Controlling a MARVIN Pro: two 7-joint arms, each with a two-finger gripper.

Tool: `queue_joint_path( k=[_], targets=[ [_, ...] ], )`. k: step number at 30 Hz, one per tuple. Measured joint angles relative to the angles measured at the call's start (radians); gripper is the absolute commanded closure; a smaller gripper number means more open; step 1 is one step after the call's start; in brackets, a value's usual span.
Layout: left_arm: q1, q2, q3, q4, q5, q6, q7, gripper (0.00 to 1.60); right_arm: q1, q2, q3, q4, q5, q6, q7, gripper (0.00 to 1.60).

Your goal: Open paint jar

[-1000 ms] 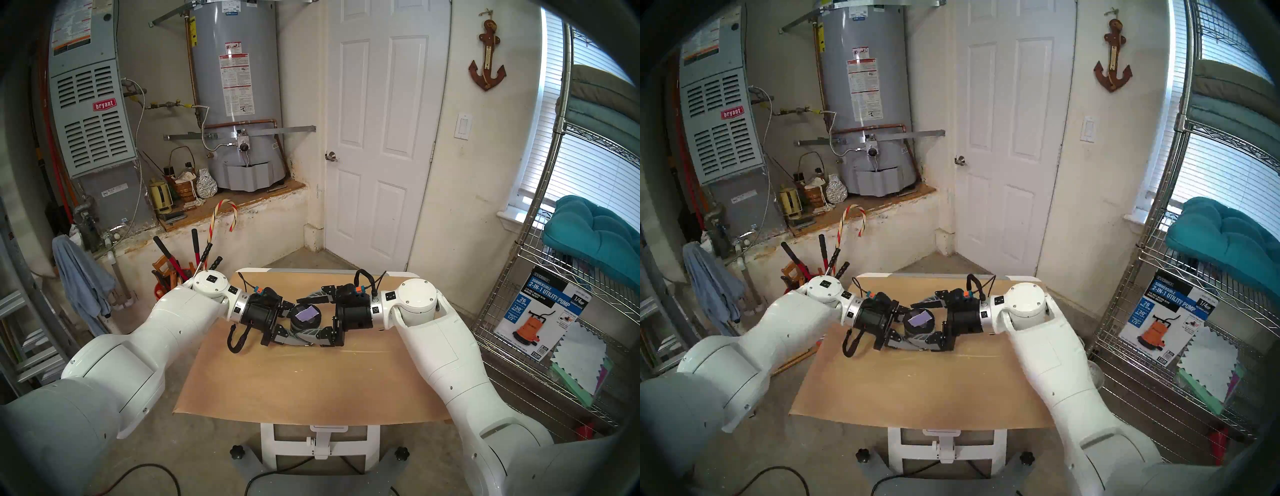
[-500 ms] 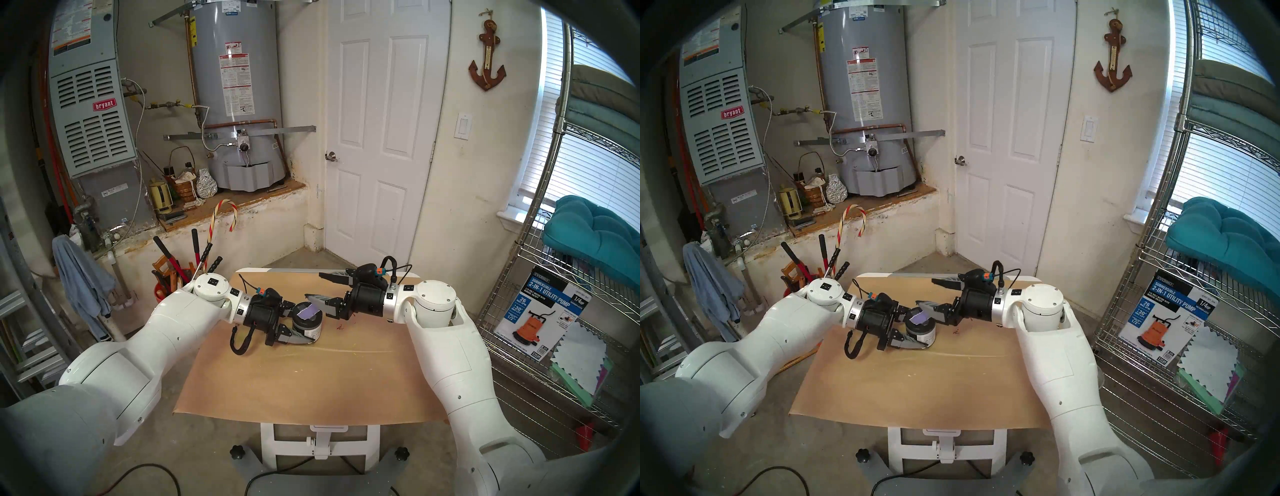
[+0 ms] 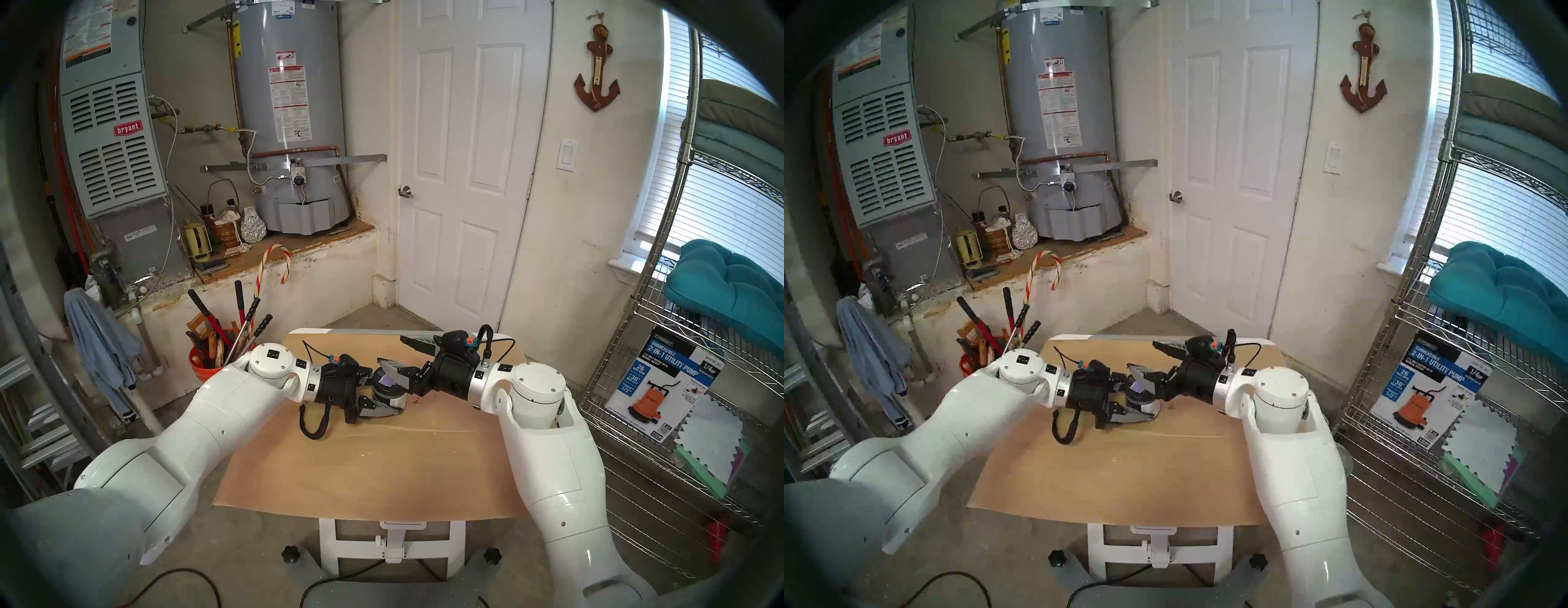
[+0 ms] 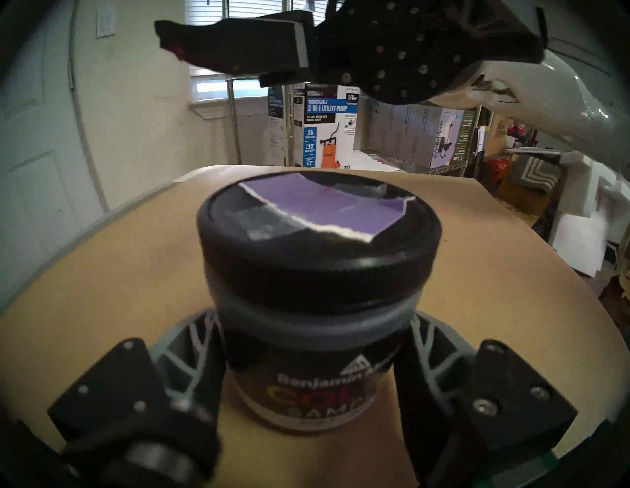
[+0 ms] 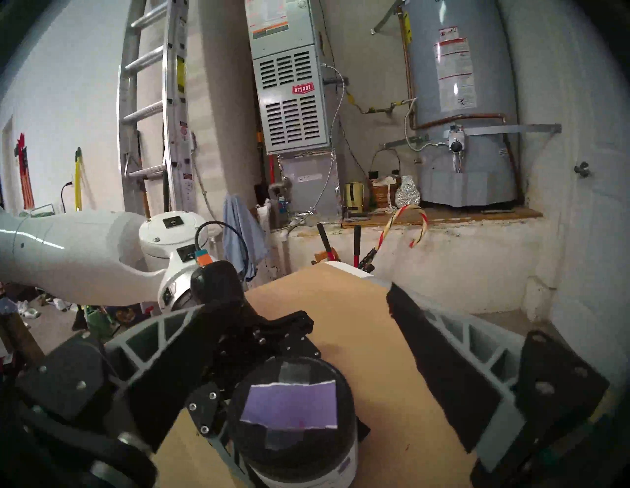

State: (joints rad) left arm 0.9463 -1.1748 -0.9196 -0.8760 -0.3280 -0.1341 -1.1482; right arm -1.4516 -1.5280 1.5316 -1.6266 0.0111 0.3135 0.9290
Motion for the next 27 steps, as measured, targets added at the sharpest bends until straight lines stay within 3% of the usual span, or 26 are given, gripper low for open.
queue_joint_path(
  k=[12,27],
  targets=[
    [0.062,0.03,-0.02,-0.124,0.023,0.069,0.112,1.6,-0.117,-0.011,-0.015,-0.145,-0.082,0.033,-0.103,0.0],
    [0.099,0.045,-0.036,-0.181,0.027,0.106,0.152,1.6,-0.191,-0.039,-0.08,-0.168,-0.098,0.026,-0.218,0.0]
  ],
)
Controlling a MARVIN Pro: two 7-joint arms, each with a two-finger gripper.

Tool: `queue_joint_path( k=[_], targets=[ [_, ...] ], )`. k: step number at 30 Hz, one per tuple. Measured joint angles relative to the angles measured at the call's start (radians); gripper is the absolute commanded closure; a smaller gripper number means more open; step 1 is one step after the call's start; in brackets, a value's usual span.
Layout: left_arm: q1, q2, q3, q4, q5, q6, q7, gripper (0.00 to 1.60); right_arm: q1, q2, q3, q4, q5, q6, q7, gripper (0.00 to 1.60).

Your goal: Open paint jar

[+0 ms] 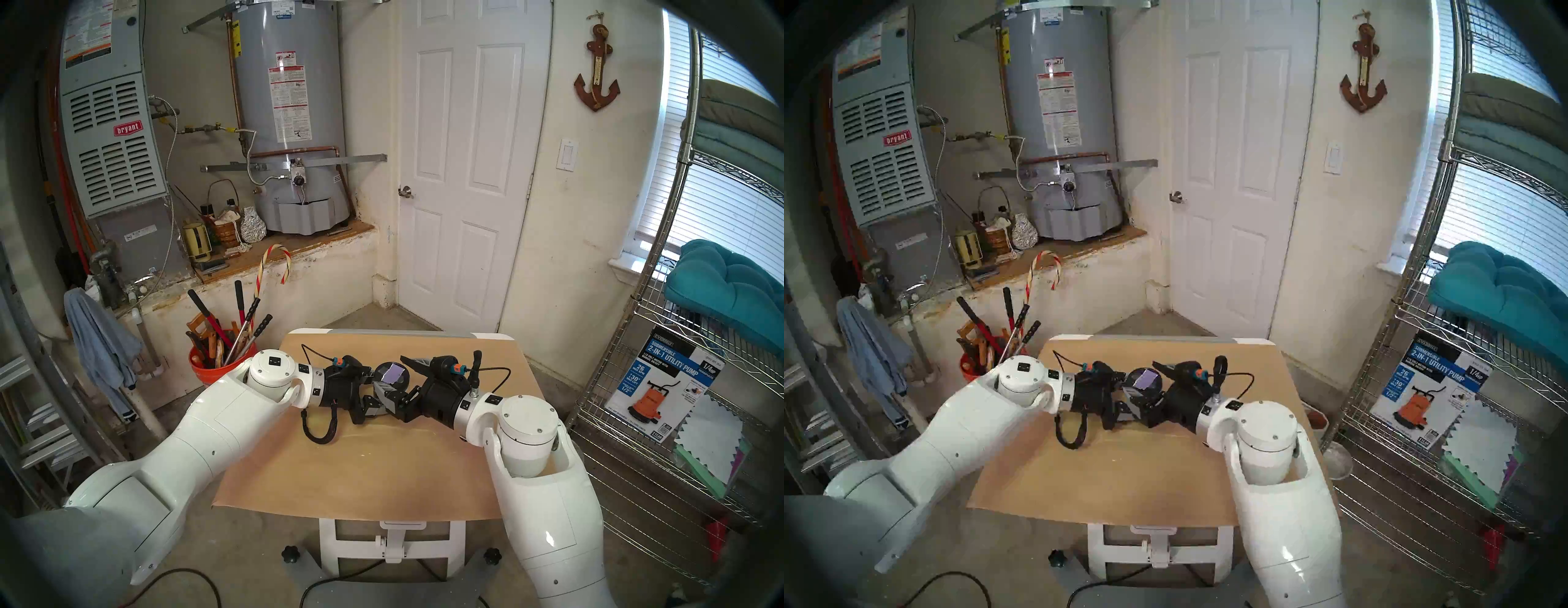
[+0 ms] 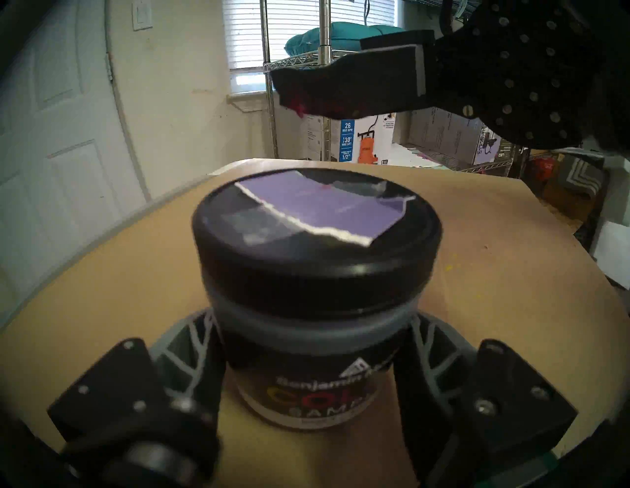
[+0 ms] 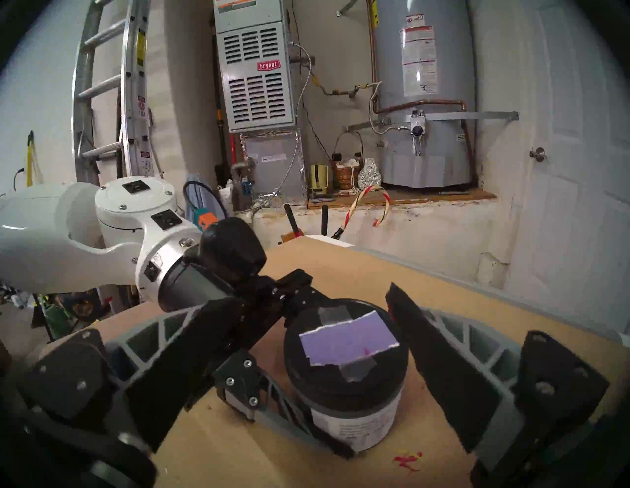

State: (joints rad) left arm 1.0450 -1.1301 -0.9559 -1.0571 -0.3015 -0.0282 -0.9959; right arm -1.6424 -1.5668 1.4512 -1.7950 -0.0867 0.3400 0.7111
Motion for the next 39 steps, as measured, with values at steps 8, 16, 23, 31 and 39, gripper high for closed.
queue_joint_path(
  k=[8,16,23,31,39],
  targets=[
    [0.0,0.003,-0.001,-0.003,0.0,0.004,-0.001,1.6,-0.005,-0.003,-0.014,0.007,0.005,-0.005,-0.03,0.0],
    [-0.001,0.009,-0.003,-0.004,-0.001,0.006,-0.013,1.6,-0.005,-0.004,-0.025,0.03,0.004,-0.02,-0.056,0.0],
    [-0.001,0.013,-0.004,-0.004,-0.002,0.005,-0.019,1.6,0.005,-0.006,-0.033,0.073,0.004,-0.053,-0.085,0.0],
    [0.0,0.017,-0.005,-0.004,-0.004,0.005,-0.019,1.6,0.026,-0.01,-0.038,0.111,0.004,-0.085,-0.099,0.0],
    [0.0,0.018,-0.006,-0.004,-0.005,0.005,-0.019,1.6,0.044,-0.014,-0.038,0.133,0.004,-0.088,-0.103,0.0]
  ],
)
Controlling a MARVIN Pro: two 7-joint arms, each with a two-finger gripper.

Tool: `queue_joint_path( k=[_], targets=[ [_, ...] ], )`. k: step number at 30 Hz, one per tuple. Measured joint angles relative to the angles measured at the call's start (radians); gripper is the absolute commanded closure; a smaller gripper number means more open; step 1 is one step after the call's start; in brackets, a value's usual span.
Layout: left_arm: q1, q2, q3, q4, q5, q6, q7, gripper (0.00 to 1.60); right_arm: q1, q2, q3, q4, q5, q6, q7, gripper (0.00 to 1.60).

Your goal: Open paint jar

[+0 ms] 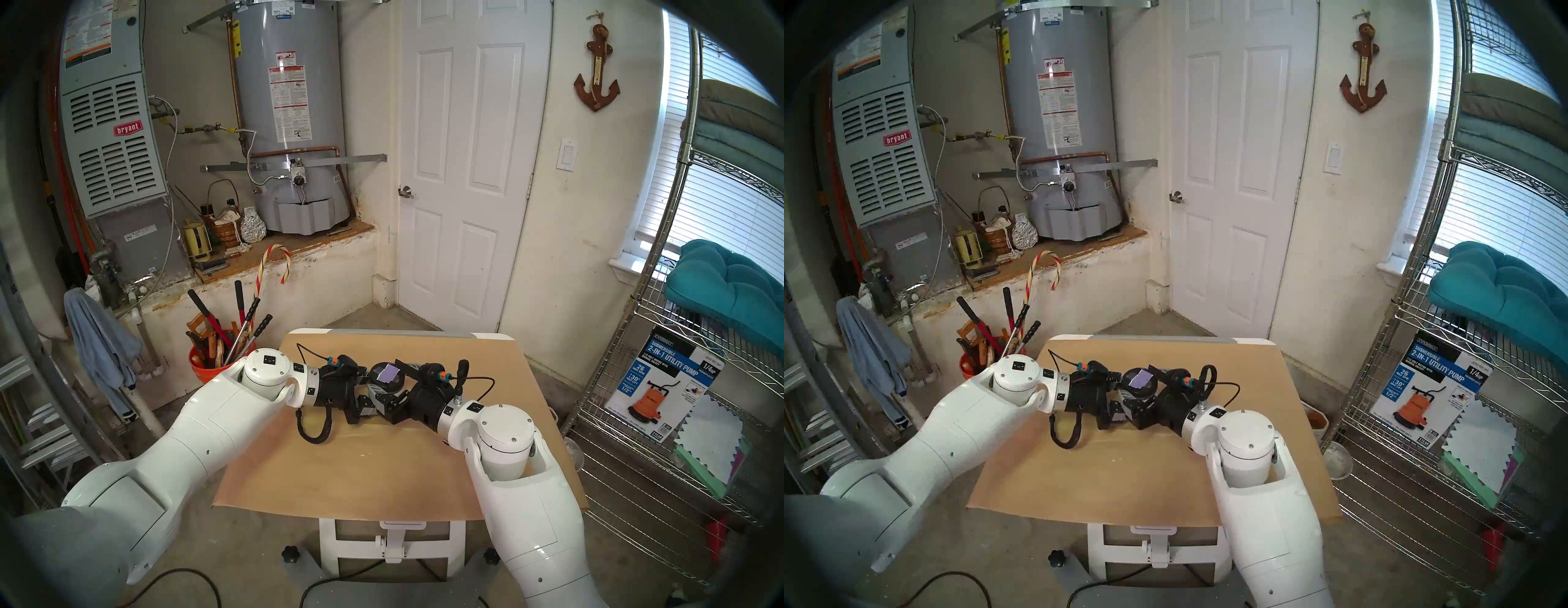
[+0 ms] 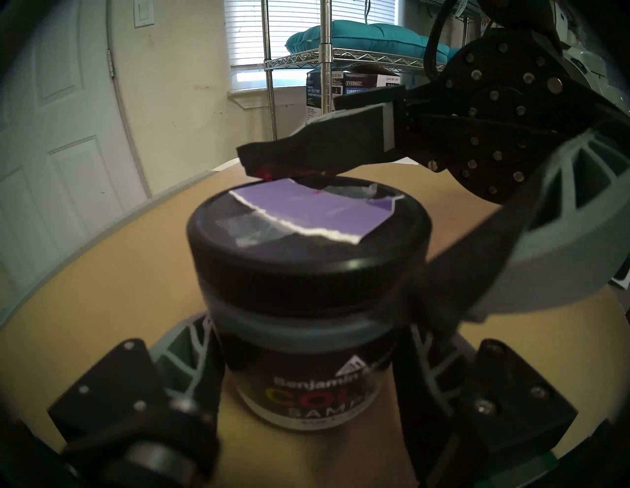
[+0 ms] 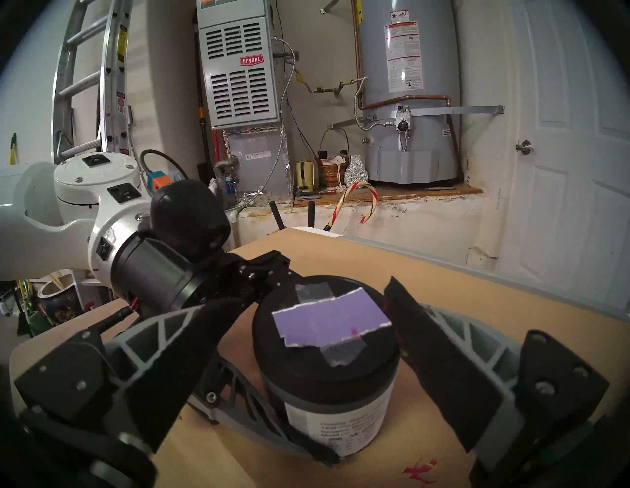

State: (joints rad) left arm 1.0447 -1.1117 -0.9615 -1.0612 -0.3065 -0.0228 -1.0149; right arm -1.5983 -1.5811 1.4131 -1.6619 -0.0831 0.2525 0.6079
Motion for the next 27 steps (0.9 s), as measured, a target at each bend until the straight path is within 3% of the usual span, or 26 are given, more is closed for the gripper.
queue_joint_path(
  k=[20,22,27],
  targets=[
    [-0.005,-0.003,0.001,0.007,0.0,-0.004,-0.009,1.6,0.021,-0.001,0.005,0.04,0.008,0.013,-0.014,0.0],
    [-0.006,-0.003,0.001,0.008,0.001,-0.004,-0.01,1.6,0.022,-0.001,0.005,0.041,0.009,0.013,-0.012,0.84],
    [-0.008,-0.004,0.0,0.013,0.0,-0.004,-0.013,1.6,0.026,0.002,0.005,0.045,0.012,0.01,0.004,1.27]
  ],
)
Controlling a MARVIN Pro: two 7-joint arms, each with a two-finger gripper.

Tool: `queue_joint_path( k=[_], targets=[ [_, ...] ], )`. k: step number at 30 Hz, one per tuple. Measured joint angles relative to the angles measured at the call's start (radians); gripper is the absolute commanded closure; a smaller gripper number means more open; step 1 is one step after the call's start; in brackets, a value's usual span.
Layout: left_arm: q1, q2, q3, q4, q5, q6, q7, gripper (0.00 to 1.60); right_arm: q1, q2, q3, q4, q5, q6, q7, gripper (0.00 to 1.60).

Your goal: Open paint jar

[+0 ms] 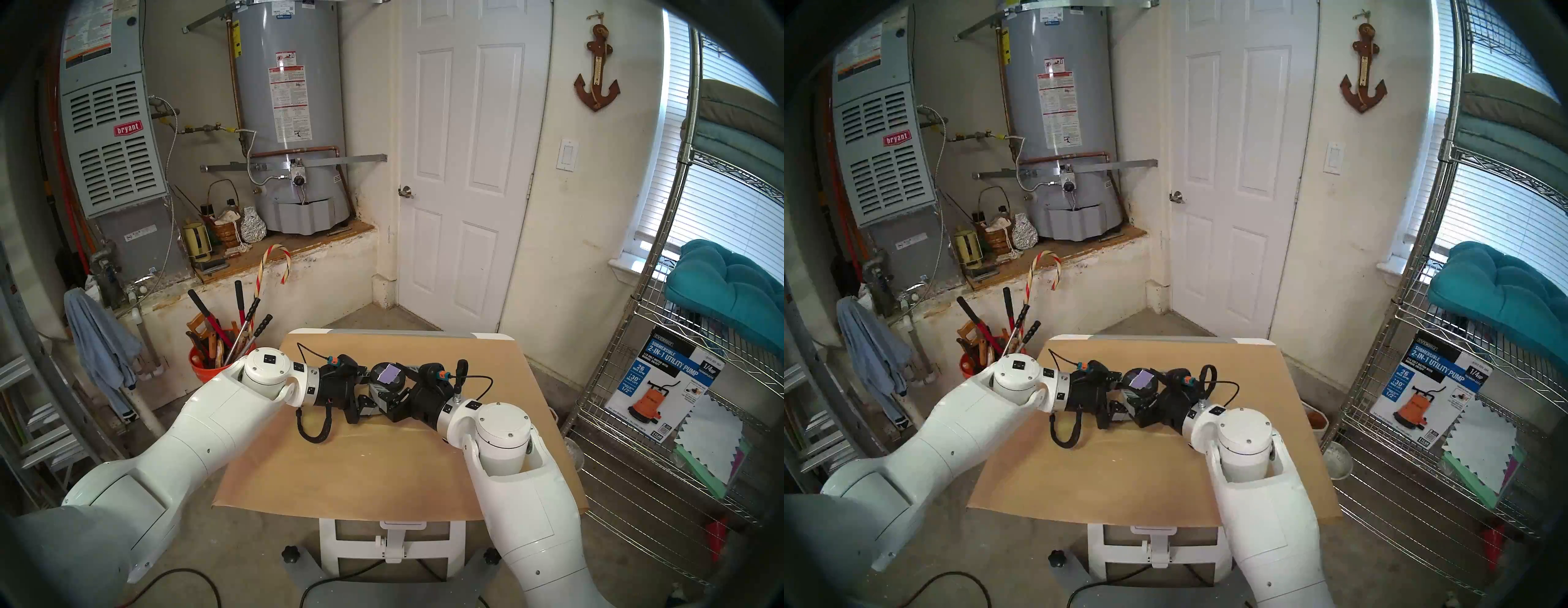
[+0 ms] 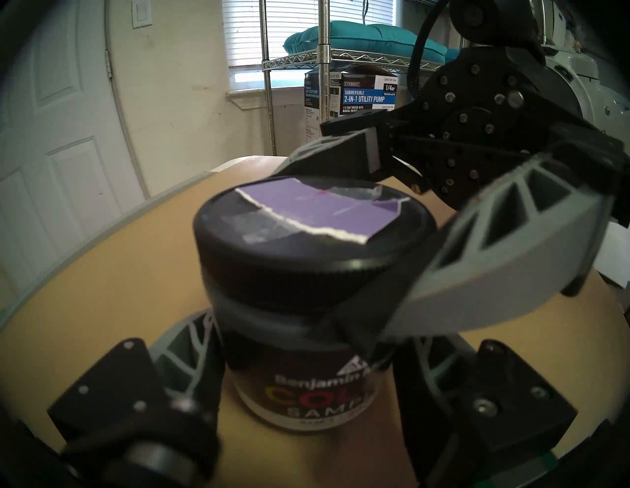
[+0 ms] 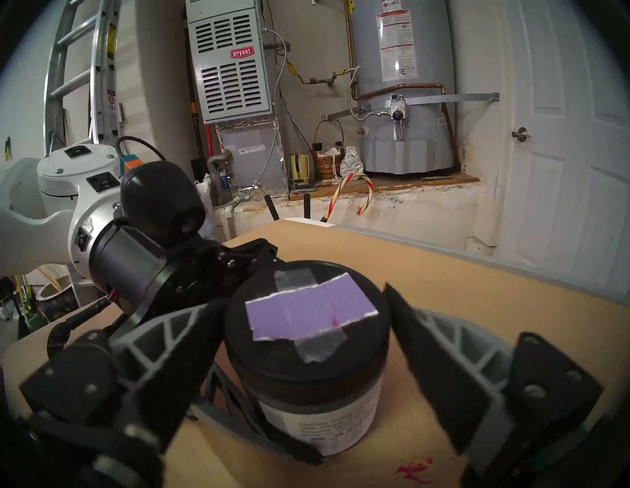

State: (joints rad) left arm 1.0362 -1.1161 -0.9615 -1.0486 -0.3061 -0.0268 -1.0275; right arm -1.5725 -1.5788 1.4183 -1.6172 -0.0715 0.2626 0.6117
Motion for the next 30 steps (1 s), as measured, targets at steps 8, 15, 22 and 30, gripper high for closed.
queue_joint_path(
  k=[8,15,22,30],
  targets=[
    [-0.008,0.002,-0.003,0.025,-0.012,-0.024,-0.037,1.6,0.029,0.038,-0.007,0.026,0.0,-0.025,0.065,1.24],
    [-0.025,0.005,-0.007,0.078,-0.033,-0.062,-0.112,1.6,0.083,0.079,-0.023,0.079,0.006,-0.066,0.165,1.24],
    [-0.059,-0.001,-0.002,0.15,-0.047,-0.098,-0.207,1.6,0.133,0.107,-0.042,0.13,0.013,-0.102,0.252,1.27],
    [-0.11,-0.022,0.018,0.238,-0.051,-0.137,-0.297,1.6,0.181,0.136,-0.058,0.176,0.021,-0.136,0.341,1.27]
  ],
)
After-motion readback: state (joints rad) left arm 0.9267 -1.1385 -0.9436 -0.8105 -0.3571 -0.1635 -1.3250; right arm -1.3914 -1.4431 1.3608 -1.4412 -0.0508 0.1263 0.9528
